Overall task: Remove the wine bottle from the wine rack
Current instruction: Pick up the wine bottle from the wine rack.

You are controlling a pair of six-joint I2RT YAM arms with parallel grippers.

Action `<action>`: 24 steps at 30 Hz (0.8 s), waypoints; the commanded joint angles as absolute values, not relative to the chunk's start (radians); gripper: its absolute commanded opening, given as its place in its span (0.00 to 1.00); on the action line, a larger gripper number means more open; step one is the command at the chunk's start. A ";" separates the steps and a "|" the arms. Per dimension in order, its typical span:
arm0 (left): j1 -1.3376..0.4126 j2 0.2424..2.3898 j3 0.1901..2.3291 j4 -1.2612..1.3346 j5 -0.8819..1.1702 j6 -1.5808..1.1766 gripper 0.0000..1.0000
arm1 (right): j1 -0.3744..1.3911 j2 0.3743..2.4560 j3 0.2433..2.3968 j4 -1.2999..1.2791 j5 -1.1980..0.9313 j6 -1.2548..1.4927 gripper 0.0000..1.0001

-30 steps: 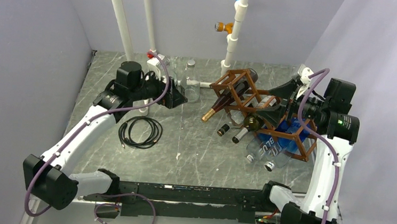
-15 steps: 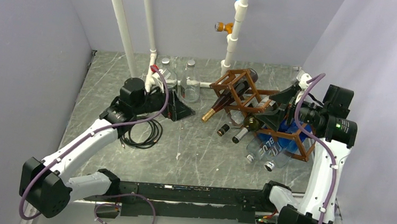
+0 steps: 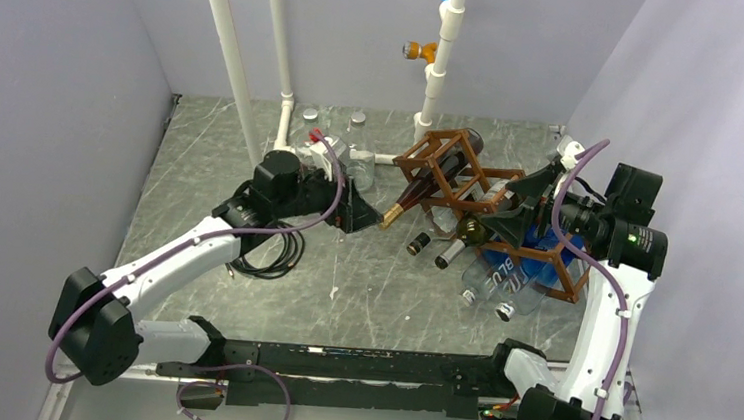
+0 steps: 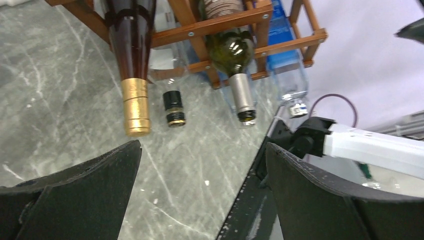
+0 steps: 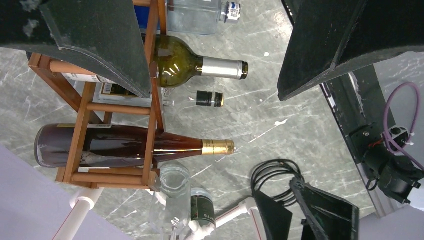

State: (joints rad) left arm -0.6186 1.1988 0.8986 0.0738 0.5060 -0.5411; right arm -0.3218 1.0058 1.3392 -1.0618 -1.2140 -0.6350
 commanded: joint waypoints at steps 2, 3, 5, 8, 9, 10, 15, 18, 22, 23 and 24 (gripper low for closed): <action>-0.626 1.268 0.975 0.093 0.448 -0.399 1.00 | -0.335 0.991 1.329 -1.016 -1.258 -0.632 1.00; -0.626 1.291 0.987 0.108 0.450 -0.384 0.99 | -0.335 0.991 1.327 -1.014 -1.260 -0.632 1.00; -0.626 1.330 1.001 0.140 0.464 -0.365 1.00 | -0.336 0.991 1.325 -1.013 -1.263 -0.631 1.00; -0.626 1.389 1.017 0.192 0.492 -0.343 0.99 | -0.339 0.992 1.320 -1.008 -1.266 -0.628 1.00; -0.626 1.408 1.019 0.211 0.497 -0.339 1.00 | -0.340 0.994 1.319 -1.006 -1.267 -0.625 1.00; -0.625 1.423 1.018 0.233 0.502 -0.338 1.00 | -0.342 0.994 1.318 -1.004 -1.267 -0.624 1.00; -0.626 1.473 0.986 0.363 0.515 -0.347 0.99 | -0.342 0.990 1.299 -0.994 -1.277 -0.620 1.00; -0.626 1.486 0.969 0.419 0.502 -0.353 1.00 | -0.345 0.986 1.280 -0.979 -1.281 -0.614 1.00; -0.627 1.503 0.963 0.438 0.478 -0.358 0.99 | -0.346 0.990 1.271 -0.971 -1.290 -0.610 1.00; -0.626 1.508 0.970 0.424 0.472 -0.366 0.99 | -0.346 0.990 1.269 -0.968 -1.295 -0.609 1.00; -0.626 1.514 0.981 0.406 0.463 -0.372 1.00 | -0.345 0.990 1.266 -0.966 -1.298 -0.609 1.00</action>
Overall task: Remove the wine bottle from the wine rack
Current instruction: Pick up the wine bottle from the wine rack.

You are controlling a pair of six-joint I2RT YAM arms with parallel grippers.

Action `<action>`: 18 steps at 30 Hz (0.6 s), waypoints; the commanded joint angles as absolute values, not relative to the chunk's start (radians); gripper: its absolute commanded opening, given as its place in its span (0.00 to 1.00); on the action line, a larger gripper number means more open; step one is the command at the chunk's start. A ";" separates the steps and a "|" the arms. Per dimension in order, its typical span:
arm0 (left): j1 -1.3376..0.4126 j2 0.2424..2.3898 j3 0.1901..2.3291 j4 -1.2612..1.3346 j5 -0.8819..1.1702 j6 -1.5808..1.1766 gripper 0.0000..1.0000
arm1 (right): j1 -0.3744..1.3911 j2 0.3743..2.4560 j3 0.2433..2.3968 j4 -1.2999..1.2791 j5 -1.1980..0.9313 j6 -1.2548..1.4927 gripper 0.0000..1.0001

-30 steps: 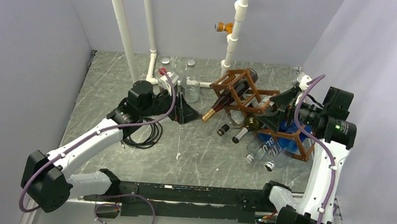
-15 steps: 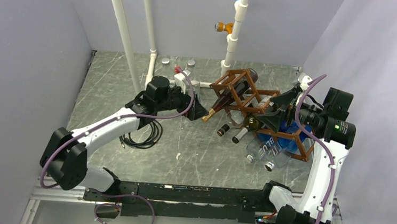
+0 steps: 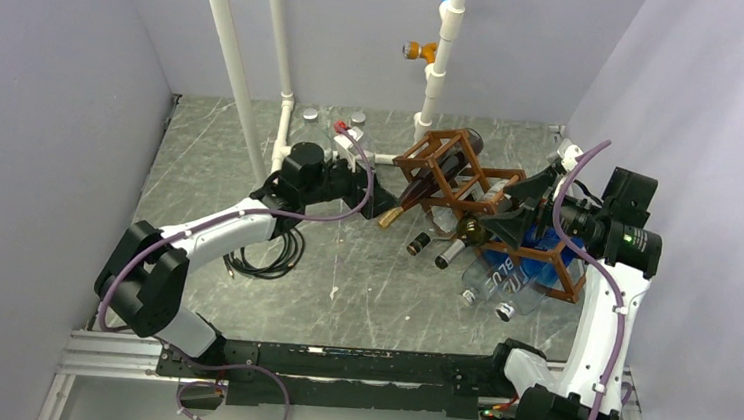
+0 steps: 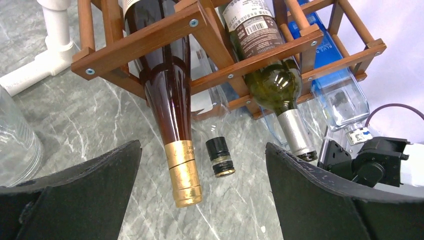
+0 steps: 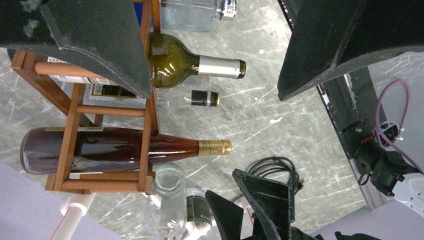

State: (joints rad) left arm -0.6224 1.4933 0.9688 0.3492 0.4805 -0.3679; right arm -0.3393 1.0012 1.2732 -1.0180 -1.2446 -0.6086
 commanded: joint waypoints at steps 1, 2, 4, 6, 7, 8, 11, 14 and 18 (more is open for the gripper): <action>-0.626 1.517 0.990 0.393 0.457 -0.375 0.99 | -0.345 0.990 1.262 -0.963 -1.300 -0.607 1.00; -0.626 1.518 0.992 0.393 0.447 -0.386 1.00 | -0.346 0.990 1.259 -0.960 -1.302 -0.604 1.00; -0.626 1.512 0.977 0.417 0.424 -0.413 0.99 | -0.346 0.988 1.251 -0.955 -1.302 -0.600 1.00; -0.626 1.508 0.970 0.427 0.409 -0.432 1.00 | -0.345 0.986 1.247 -0.954 -1.302 -0.601 1.00; -0.626 1.509 0.970 0.426 0.407 -0.441 0.99 | -0.345 0.986 1.246 -0.953 -1.302 -0.601 1.00; -0.624 1.510 0.969 0.429 0.409 -0.451 1.00 | -0.346 0.985 1.244 -0.952 -1.304 -0.601 1.00; -0.618 1.521 0.962 0.457 0.434 -0.485 0.99 | -0.345 0.985 1.241 -0.948 -1.304 -0.597 1.00; -0.614 1.532 0.957 0.483 0.452 -0.498 1.00 | -0.345 0.982 1.239 -0.947 -1.307 -0.597 1.00; -0.615 1.545 0.968 0.469 0.462 -0.469 0.99 | -0.345 0.980 1.237 -0.946 -1.308 -0.598 1.00</action>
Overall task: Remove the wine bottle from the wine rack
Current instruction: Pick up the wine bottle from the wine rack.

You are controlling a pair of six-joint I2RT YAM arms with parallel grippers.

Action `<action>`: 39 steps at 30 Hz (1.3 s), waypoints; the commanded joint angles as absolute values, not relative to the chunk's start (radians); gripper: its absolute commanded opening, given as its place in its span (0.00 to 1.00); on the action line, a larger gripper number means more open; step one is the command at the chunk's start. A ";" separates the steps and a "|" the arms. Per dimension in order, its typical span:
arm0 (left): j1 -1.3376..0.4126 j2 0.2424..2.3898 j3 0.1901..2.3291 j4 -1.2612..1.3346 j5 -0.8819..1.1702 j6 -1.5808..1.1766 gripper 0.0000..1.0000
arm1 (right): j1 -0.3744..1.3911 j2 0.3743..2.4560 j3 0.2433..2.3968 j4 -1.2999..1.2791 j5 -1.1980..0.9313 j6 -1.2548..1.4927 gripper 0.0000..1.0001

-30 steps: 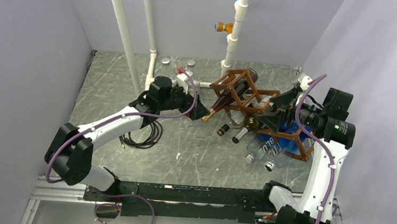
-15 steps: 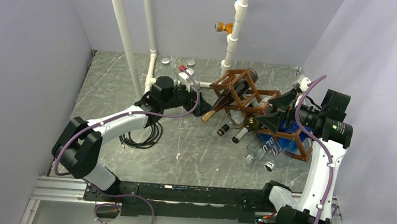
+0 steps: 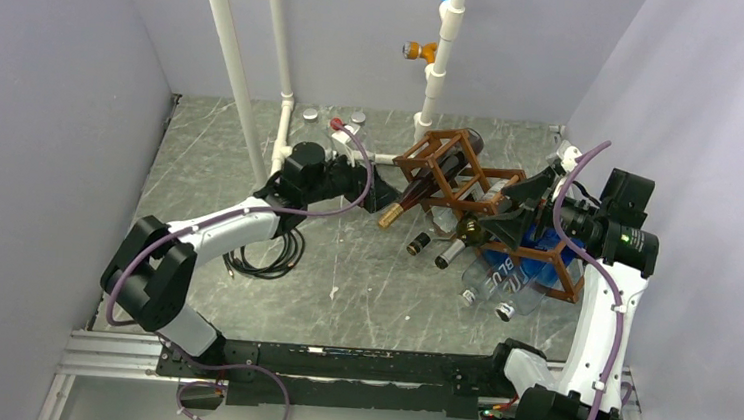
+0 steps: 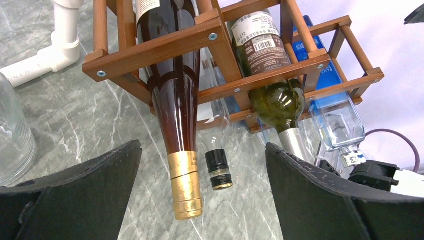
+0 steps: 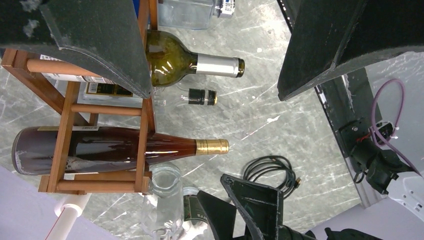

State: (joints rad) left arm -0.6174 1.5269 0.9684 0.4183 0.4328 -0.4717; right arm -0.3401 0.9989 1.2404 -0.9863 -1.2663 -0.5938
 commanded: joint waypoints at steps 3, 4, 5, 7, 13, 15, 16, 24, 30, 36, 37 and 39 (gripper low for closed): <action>-0.615 1.551 0.960 0.485 0.466 -0.449 0.99 | -0.345 0.979 1.234 -0.943 -1.310 -0.595 1.00; -0.615 1.553 0.958 0.492 0.467 -0.445 1.00 | -0.346 0.979 1.232 -0.943 -1.310 -0.594 1.00; -0.615 1.556 0.955 0.499 0.469 -0.438 1.00 | -0.346 0.979 1.232 -0.942 -1.311 -0.594 1.00; -0.615 1.561 0.952 0.520 0.474 -0.434 1.00 | -0.345 0.977 1.230 -0.939 -1.313 -0.593 1.00; -0.621 1.584 0.945 0.574 0.482 -0.429 0.99 | -0.346 0.977 1.228 -0.937 -1.317 -0.591 1.00; -0.624 1.594 0.950 0.578 0.481 -0.427 0.99 | -0.346 0.977 1.227 -0.937 -1.319 -0.590 1.00; -0.624 1.600 0.951 0.578 0.480 -0.426 0.99 | -0.345 0.977 1.227 -0.938 -1.318 -0.590 1.00; -0.626 1.620 0.950 0.602 0.474 -0.423 0.99 | -0.345 0.976 1.224 -0.933 -1.320 -0.586 1.00; -0.630 1.632 0.936 0.652 0.472 -0.418 0.99 | -0.346 0.976 1.222 -0.931 -1.323 -0.584 1.00; -0.634 1.652 0.930 0.693 0.463 -0.413 0.98 | -0.346 0.973 1.220 -0.923 -1.329 -0.573 1.00; -0.635 1.657 0.931 0.699 0.460 -0.412 0.98 | -0.347 0.974 1.218 -0.919 -1.331 -0.570 1.00; -0.635 1.670 0.934 0.712 0.453 -0.413 0.98 | -0.347 0.975 1.217 -0.911 -1.333 -0.560 1.00</action>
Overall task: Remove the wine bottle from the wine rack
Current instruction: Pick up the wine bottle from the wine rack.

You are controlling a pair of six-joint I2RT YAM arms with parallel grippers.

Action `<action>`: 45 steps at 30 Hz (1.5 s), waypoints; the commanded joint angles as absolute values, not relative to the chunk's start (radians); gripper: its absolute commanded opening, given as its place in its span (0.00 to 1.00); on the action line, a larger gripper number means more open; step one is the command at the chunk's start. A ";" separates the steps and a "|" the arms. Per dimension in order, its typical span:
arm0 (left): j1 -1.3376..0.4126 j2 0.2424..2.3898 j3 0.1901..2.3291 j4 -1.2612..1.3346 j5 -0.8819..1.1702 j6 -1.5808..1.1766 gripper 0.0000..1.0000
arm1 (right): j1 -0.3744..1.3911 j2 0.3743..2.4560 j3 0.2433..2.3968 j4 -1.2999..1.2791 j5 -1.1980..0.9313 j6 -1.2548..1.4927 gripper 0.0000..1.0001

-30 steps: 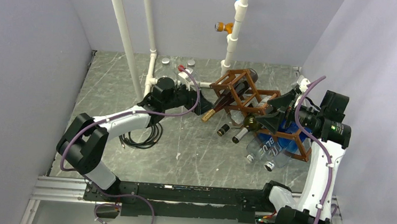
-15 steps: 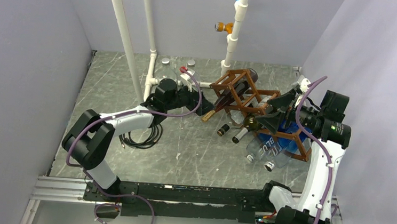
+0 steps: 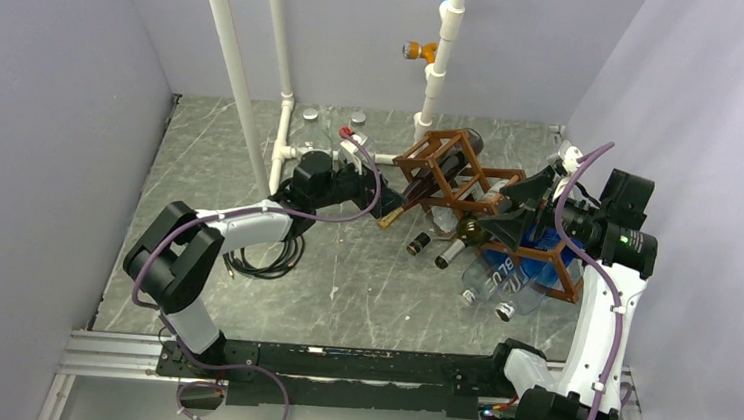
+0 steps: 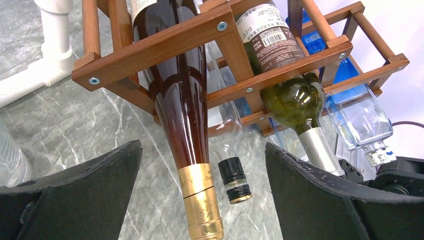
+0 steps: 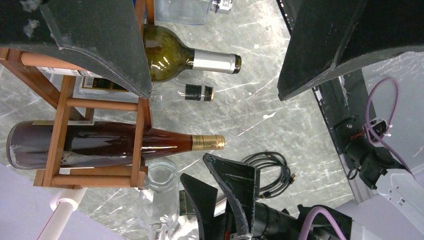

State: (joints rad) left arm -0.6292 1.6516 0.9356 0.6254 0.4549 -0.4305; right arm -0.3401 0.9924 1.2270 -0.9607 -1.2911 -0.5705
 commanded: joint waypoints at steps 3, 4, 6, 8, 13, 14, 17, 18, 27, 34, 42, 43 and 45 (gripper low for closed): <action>-0.637 1.698 0.950 0.725 0.457 -0.422 0.97 | -0.347 0.976 1.216 -0.906 -1.332 -0.554 1.00; -0.639 1.707 0.956 0.728 0.459 -0.422 0.97 | -0.348 0.976 1.215 -0.906 -1.330 -0.553 1.00; -0.647 1.728 0.966 0.733 0.462 -0.419 0.96 | -0.347 0.974 1.214 -0.901 -1.329 -0.548 1.00; -0.654 1.748 0.974 0.733 0.468 -0.421 0.95 | -0.347 0.974 1.213 -0.899 -1.328 -0.548 1.00; -0.672 1.794 0.983 0.745 0.471 -0.432 0.92 | -0.348 0.974 1.206 -0.888 -1.325 -0.537 1.00; -0.675 1.803 0.987 0.743 0.470 -0.434 0.91 | -0.348 0.974 1.204 -0.886 -1.325 -0.535 1.00; -0.682 1.829 1.004 0.729 0.468 -0.439 0.89 | -0.347 0.974 1.204 -0.884 -1.324 -0.534 1.00; -0.682 1.837 1.014 0.722 0.469 -0.443 0.88 | -0.347 0.973 1.203 -0.884 -1.324 -0.533 1.00; -0.685 1.885 1.086 0.605 0.459 -0.456 0.75 | -0.347 0.969 1.198 -0.882 -1.324 -0.533 1.00; -0.693 1.894 1.116 0.559 0.453 -0.454 0.70 | -0.347 0.967 1.196 -0.881 -1.322 -0.533 1.00; -0.708 1.892 1.129 0.532 0.432 -0.446 0.67 | -0.348 0.966 1.196 -0.881 -1.321 -0.531 1.00; -0.709 1.894 1.133 0.530 0.431 -0.447 0.66 | -0.347 0.966 1.197 -0.881 -1.321 -0.531 1.00; -0.710 1.897 1.139 0.527 0.431 -0.448 0.64 | -0.347 0.967 1.196 -0.881 -1.322 -0.531 1.00</action>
State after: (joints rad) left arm -0.7013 1.8828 1.0981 0.5251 0.4419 -0.4538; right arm -0.3420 0.9806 1.1988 -0.9154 -1.2922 -0.5297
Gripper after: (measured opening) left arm 0.657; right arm 0.997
